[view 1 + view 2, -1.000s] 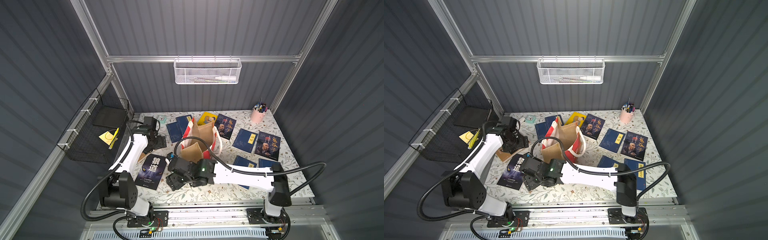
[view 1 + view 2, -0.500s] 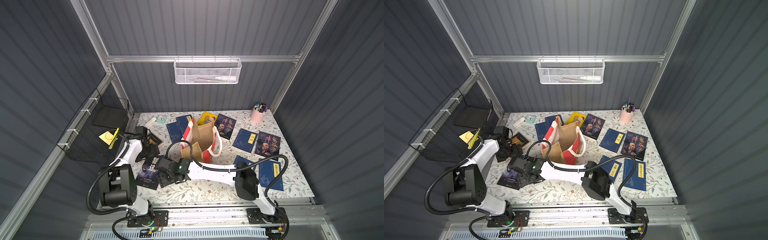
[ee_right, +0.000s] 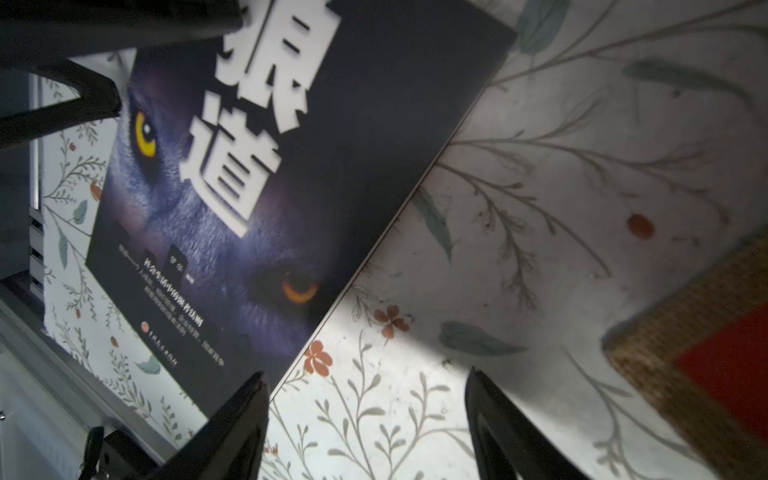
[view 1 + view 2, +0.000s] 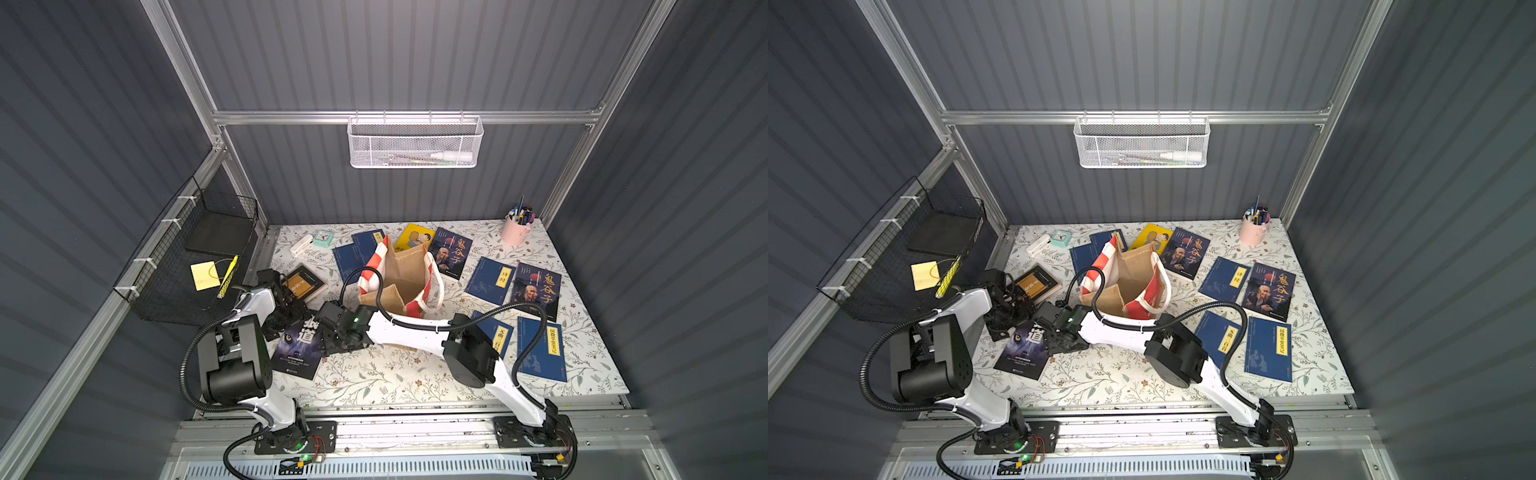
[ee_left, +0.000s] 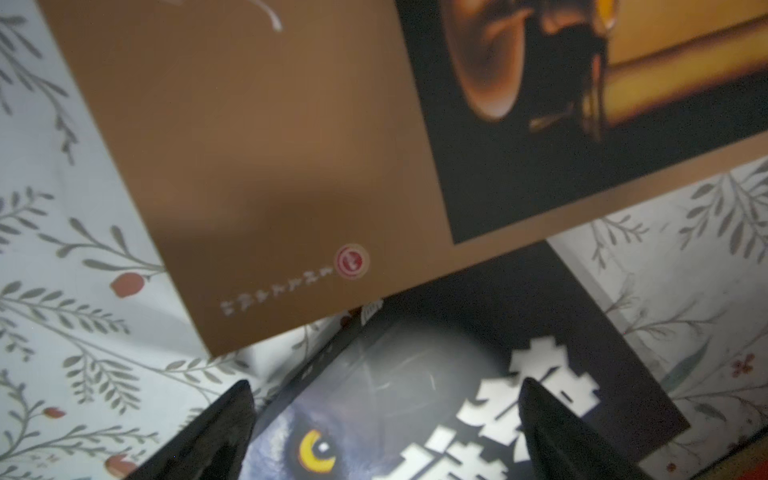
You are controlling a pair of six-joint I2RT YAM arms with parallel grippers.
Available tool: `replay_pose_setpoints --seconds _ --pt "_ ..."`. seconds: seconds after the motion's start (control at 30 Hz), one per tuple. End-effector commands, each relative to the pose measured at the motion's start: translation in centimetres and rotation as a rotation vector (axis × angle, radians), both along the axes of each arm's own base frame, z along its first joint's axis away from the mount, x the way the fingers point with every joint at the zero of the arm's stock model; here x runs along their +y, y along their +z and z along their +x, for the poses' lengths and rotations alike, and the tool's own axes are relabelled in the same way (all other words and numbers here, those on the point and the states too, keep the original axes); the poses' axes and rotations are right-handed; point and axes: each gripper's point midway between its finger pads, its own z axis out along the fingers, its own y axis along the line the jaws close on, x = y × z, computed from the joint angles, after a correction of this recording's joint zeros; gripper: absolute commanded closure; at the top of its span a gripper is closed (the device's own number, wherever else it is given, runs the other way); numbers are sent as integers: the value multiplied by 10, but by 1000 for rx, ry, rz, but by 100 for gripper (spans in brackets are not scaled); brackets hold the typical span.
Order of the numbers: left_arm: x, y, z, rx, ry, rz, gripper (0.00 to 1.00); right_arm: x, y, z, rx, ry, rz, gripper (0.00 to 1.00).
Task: Put the books into the canvas bag
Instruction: Pick up the book from the center of the board.
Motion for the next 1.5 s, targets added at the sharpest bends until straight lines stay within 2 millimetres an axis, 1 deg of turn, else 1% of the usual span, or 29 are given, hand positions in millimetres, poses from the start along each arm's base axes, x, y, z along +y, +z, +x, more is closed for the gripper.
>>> replay_pose_setpoints --seconds 0.0,0.1,0.17,0.27,0.43,0.57,0.67,0.73,0.83,0.9,1.0,1.13,1.3,1.37,1.47 --pt "-12 -3 0 -22 -21 -68 1 4 -7 -1 45 12 8 24" --pt "-25 -8 -8 -11 -42 -132 1 -3 -11 5 49 11 -6 23" --pt "-35 -12 -18 13 -57 -185 1 -9 -15 11 59 4 -7 23" --pt "-50 -14 -29 31 -74 -268 0 -17 -19 17 72 -1 -10 24" --pt "-80 -6 -40 -9 -74 -429 1 -33 -19 26 81 3 -18 27" --pt "-103 9 -36 -61 -142 -477 2 -53 -18 30 85 -1 -38 33" --pt "-122 16 -31 -91 -137 -604 5 -67 -18 33 85 -6 -54 39" --pt "-130 21 -27 -125 -128 -673 9 -73 -18 36 85 -4 -62 44" --pt "-136 28 -23 -176 -131 -717 12 -80 -20 38 100 2 -73 49" --pt "-137 31 -23 -200 -139 -726 12 -84 -21 39 116 4 -71 50" --pt "-144 35 -23 -233 -141 -786 14 -87 -22 40 133 11 -65 51" --pt "-153 47 -22 -275 -154 -876 22 -88 -23 37 161 38 -52 51" --pt "-157 63 -24 -313 -190 -910 32 -88 -21 31 186 48 -23 51" --pt "-158 68 -25 -318 -197 -909 40 -88 -18 31 182 44 -14 51" --pt "-158 73 -26 -316 -206 -902 59 -86 -11 32 170 46 2 51"
